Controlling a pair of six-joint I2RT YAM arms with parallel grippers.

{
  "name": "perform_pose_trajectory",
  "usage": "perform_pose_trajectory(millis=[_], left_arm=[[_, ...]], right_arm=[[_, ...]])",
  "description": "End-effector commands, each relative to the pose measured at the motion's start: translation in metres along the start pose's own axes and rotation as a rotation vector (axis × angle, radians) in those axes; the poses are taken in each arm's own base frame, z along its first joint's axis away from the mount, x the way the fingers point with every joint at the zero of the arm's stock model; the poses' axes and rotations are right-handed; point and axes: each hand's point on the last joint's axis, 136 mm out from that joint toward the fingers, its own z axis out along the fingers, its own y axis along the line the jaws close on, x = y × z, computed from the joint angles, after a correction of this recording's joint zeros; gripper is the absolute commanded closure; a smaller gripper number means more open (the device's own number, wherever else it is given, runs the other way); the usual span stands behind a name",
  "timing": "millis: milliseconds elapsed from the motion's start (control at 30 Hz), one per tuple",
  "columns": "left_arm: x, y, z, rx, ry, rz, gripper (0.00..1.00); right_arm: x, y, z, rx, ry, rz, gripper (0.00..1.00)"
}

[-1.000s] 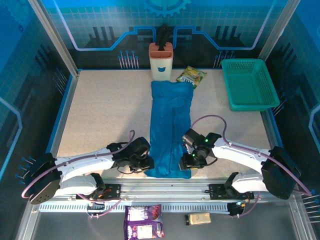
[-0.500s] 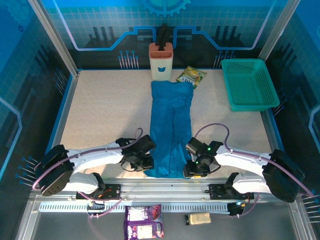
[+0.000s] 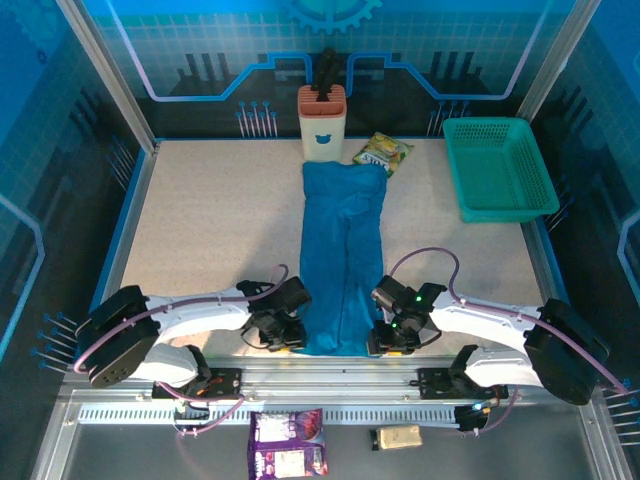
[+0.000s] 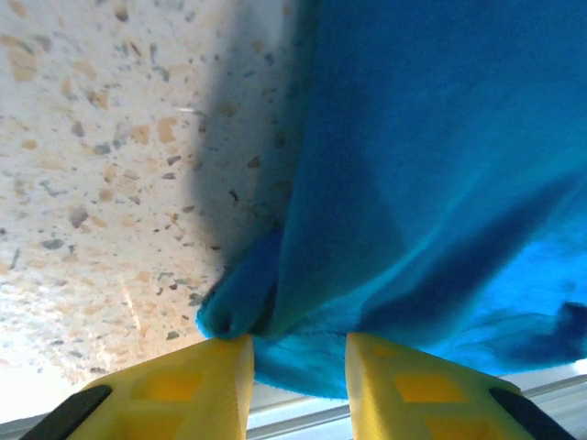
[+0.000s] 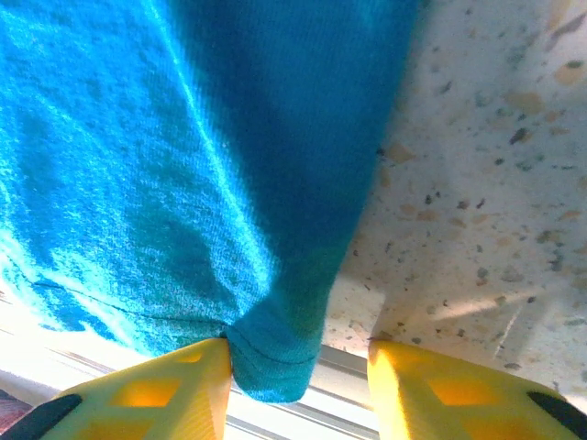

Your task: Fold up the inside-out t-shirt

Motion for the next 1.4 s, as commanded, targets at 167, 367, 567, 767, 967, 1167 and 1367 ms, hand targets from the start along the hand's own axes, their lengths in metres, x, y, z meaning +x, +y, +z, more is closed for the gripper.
perform_pose_trajectory(millis=[167,367,567,767,967,1167,1367], left_arm=[[0.010,0.009,0.015,-0.009,0.049,-0.017,0.71],[0.007,0.006,0.007,-0.005,0.019,-0.011,0.84],[0.005,-0.006,-0.012,0.055,-0.022,0.006,0.95],[0.017,-0.018,-0.028,0.148,0.002,0.042,1.00],[0.031,-0.017,-0.039,0.150,0.043,0.084,1.00],[0.004,-0.037,-0.076,0.165,-0.102,0.122,1.00],[-0.043,-0.055,-0.115,0.201,-0.236,0.141,1.00]], right_arm=[[0.004,-0.001,0.016,-0.013,0.034,0.006,0.58],[0.002,0.000,0.013,-0.012,0.018,0.005,0.70],[0.002,0.003,-0.003,-0.034,-0.026,0.007,0.89],[0.010,0.009,-0.021,-0.076,-0.034,-0.021,1.00],[0.028,0.012,-0.035,-0.105,-0.021,-0.047,1.00],[-0.002,0.023,-0.071,-0.128,-0.156,-0.033,1.00],[-0.044,0.032,-0.115,-0.171,-0.273,-0.018,1.00]])
